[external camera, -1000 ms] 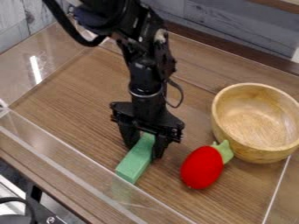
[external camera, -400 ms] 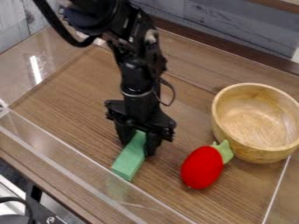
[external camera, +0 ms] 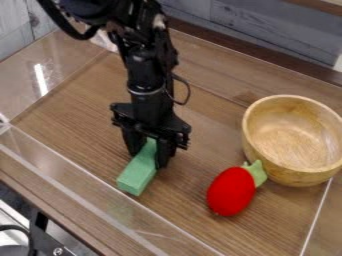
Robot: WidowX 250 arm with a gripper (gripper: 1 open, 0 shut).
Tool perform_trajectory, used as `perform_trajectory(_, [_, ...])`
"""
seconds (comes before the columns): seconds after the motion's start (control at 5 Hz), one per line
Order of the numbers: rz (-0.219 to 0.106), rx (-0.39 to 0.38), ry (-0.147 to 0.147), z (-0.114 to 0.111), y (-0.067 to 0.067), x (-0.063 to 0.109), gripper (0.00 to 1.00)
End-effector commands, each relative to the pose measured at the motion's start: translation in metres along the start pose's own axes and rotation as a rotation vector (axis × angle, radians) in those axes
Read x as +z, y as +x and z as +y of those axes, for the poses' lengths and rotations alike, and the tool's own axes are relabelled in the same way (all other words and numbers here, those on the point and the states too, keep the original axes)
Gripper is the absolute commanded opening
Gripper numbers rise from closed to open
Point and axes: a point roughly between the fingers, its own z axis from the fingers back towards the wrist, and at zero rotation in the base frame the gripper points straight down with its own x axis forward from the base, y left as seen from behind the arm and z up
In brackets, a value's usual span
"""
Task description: Put the green block in the brown bowl
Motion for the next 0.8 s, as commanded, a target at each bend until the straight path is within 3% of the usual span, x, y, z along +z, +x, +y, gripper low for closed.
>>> perform_trajectory(0.0, [-0.068,-0.042,-0.005,0.004,0.009,0.021,0.00])
perform_trajectory(0.4, [-0.091,-0.078,-0.026,-0.030,0.013,0.050,0.00])
perform_trajectory(0.6, [-0.124,-0.063,-0.034,-0.041,0.013,0.060,0.00])
